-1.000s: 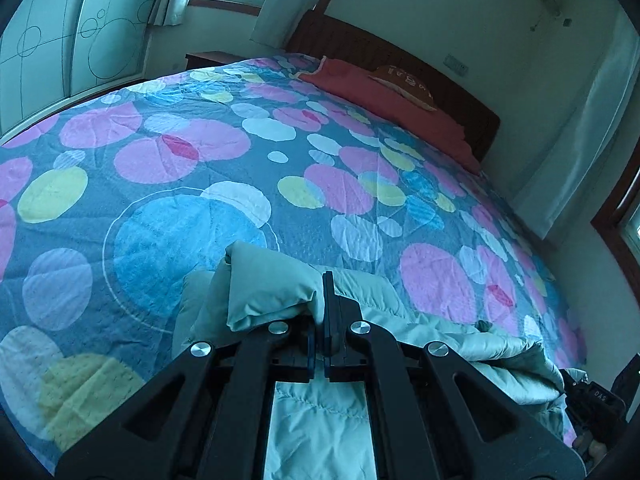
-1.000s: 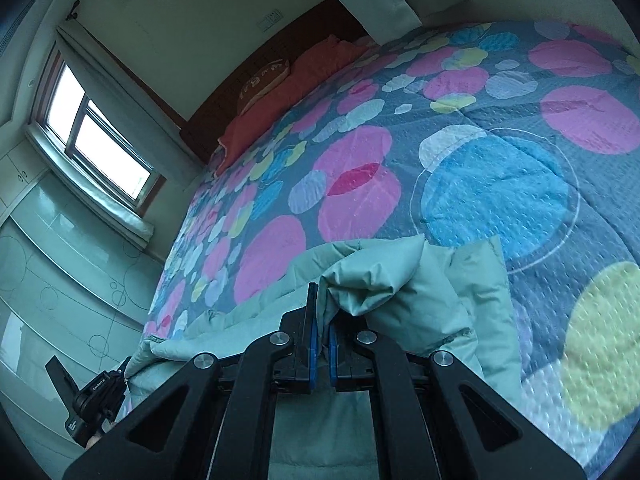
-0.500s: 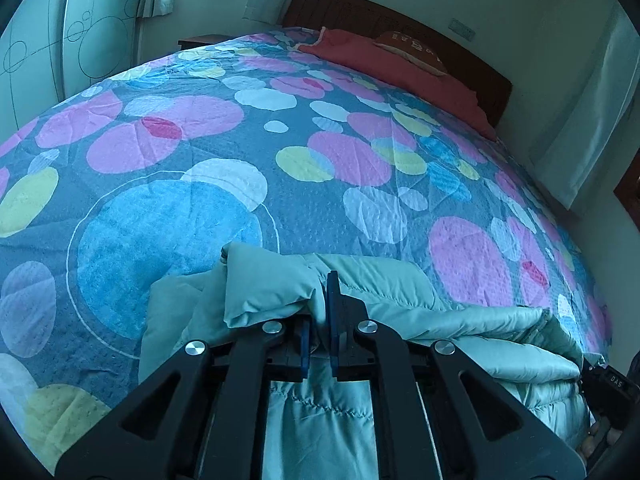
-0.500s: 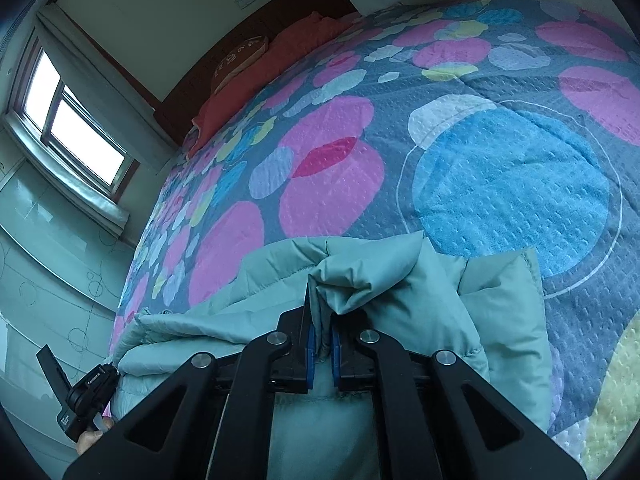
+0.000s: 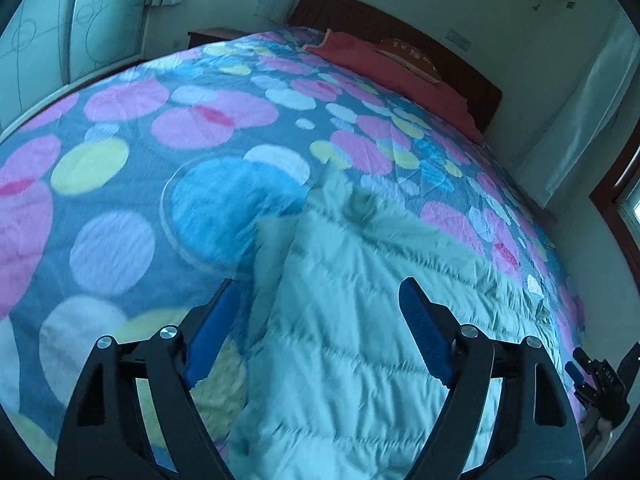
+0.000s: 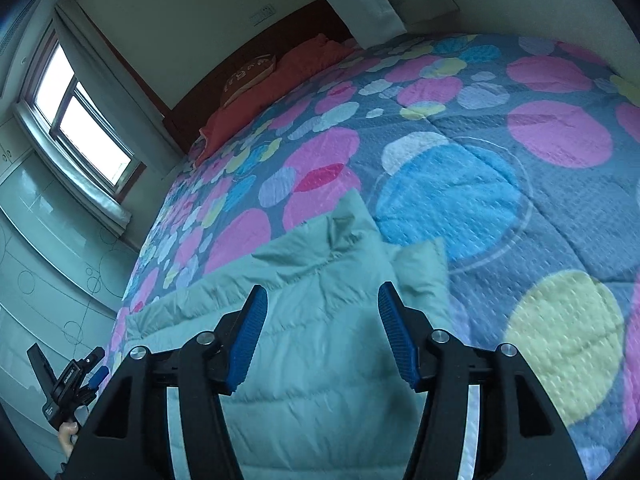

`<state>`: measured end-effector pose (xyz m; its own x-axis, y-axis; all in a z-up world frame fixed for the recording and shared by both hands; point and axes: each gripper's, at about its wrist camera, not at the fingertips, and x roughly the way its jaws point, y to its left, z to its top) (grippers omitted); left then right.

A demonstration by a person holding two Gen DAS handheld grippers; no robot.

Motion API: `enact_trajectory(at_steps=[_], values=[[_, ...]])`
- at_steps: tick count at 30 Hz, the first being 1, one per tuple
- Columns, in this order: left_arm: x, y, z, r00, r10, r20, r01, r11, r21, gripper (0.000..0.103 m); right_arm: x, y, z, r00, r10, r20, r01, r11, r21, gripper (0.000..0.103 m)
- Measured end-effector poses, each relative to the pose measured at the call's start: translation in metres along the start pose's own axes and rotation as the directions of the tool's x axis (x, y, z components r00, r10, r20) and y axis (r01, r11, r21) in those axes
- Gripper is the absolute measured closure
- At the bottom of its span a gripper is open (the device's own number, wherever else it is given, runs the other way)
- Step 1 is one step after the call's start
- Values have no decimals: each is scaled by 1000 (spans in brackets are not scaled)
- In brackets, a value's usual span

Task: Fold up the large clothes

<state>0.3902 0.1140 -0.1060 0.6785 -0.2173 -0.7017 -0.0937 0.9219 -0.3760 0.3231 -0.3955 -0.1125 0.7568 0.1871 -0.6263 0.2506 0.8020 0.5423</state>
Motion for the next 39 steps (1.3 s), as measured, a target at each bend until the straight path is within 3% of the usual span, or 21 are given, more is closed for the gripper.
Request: enact_trajectory(at_steps=[7,11,12,14,15,18,19,23,39], values=[[-8,53,-62,993,-43,-114,24,986,-167,14,-33,-41,-55,998,-28,-61,33,996,86,45],[-7,42,-66,995,-37,-90,22,986,-166,12,-23,-51,-77,995,0,-102,17,986,164,45],[-7,38,-67,997,-17,-80,3,985,-171,18,-19,-52,-81,994,22,-108,-2,983,184,45],[-5,31,-69,996,-22,-85,8,987,-161,46,-15,-49,-87,994,33,-107,-11,980,198,46],[-2,29,-70,993,-69,-91,53,985,-165,69,-15,-46,-89,995,21,-97,-3,983,183,54],[-7,24,-71,994,-88,-72,74,983,-170,87,-15,-39,-92,995,26,-93,-11,987,159,76],[-11,21,-72,994,-84,-66,72,985,-158,89,-16,-39,-93,995,34,-92,-19,986,164,79],[-26,21,-77,994,-85,-63,75,986,-147,90,-30,-35,-95,996,48,-78,-36,989,147,87],[-101,47,-139,990,-109,-93,93,982,-165,91,-99,-49,-151,992,60,-113,-42,987,154,88]])
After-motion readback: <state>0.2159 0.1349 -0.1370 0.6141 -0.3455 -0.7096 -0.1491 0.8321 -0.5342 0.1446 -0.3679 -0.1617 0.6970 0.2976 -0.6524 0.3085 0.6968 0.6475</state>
